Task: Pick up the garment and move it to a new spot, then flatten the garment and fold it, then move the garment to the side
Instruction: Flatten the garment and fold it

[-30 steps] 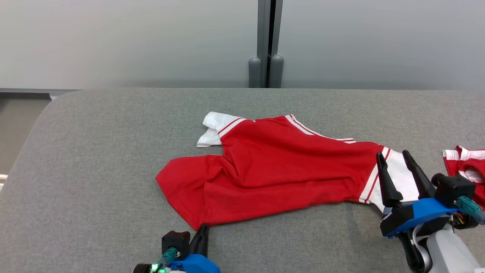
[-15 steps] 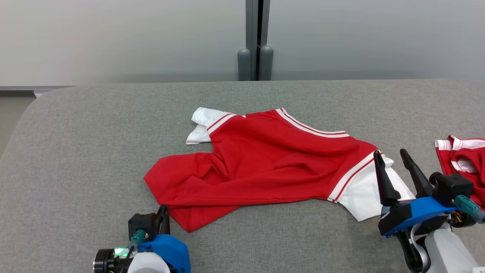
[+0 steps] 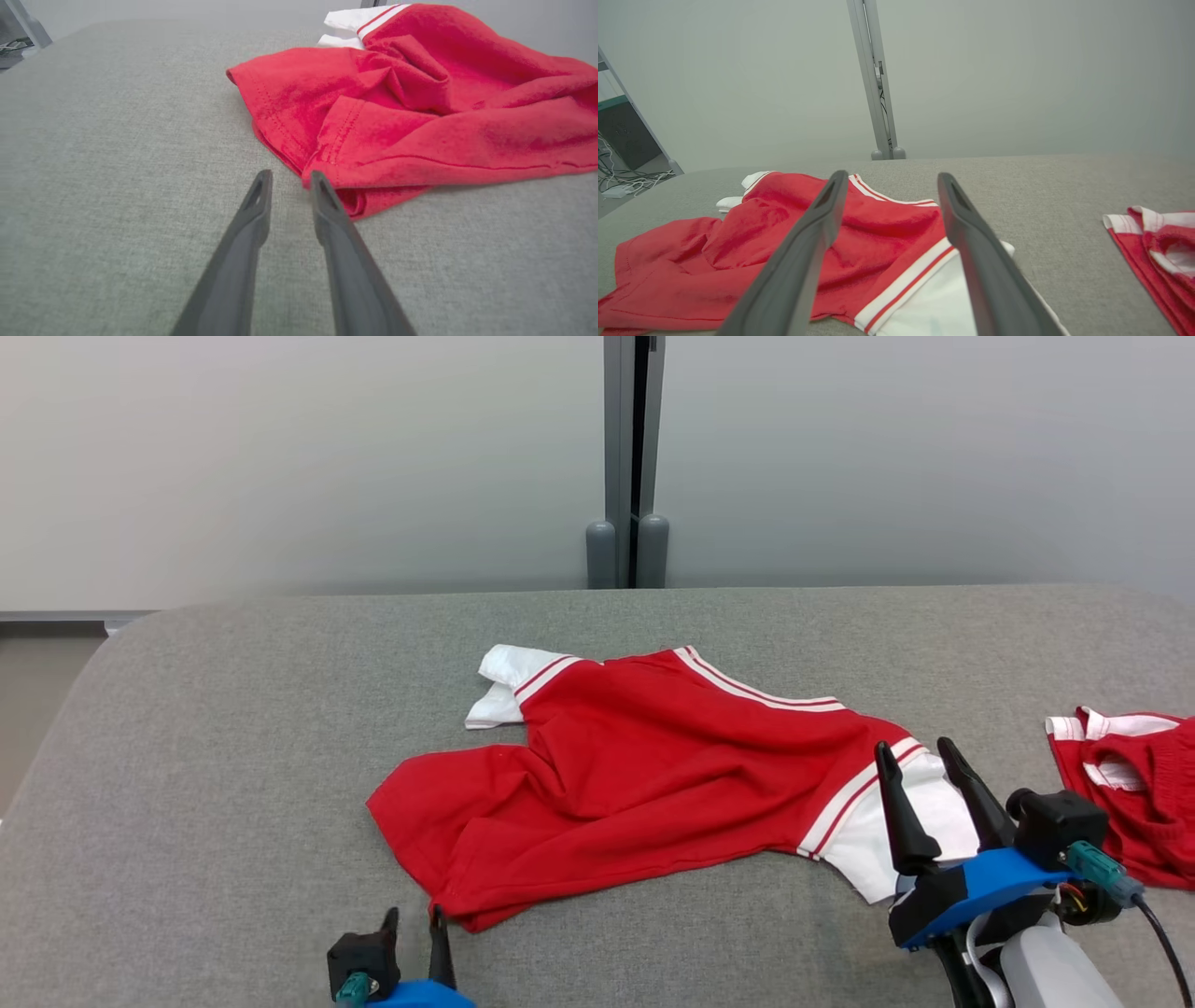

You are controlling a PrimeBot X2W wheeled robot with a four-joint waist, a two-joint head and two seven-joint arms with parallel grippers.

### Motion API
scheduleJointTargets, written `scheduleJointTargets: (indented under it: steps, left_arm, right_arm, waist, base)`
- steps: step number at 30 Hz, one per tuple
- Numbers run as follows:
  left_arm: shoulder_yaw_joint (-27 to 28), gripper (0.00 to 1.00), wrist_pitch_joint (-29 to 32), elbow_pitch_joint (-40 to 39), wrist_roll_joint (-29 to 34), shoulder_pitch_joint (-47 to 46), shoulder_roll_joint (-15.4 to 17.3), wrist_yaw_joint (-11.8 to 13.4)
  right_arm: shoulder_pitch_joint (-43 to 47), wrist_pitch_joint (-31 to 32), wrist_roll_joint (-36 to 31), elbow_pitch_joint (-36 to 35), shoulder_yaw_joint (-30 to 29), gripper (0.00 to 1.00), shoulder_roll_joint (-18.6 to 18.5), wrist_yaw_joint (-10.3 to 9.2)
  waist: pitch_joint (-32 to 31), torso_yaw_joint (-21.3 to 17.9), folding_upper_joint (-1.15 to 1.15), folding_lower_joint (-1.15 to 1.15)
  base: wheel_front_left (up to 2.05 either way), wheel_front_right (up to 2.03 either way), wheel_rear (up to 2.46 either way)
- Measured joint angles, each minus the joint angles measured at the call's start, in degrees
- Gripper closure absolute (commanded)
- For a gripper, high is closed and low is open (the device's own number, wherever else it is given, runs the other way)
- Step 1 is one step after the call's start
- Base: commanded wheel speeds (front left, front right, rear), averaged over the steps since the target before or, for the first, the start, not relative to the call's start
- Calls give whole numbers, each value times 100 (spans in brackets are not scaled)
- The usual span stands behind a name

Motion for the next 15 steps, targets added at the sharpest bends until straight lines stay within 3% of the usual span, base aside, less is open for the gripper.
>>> scheduleJointTargets:
  steps: [15]
  left_arm:
    - [738,0,0,-925,815,136,-25,315]
  right_arm:
    - [300,0,-922,-115,-175,0,269,0]
  waist:
    - [-168,-329,1,0]
  base:
    - [0,0,0]
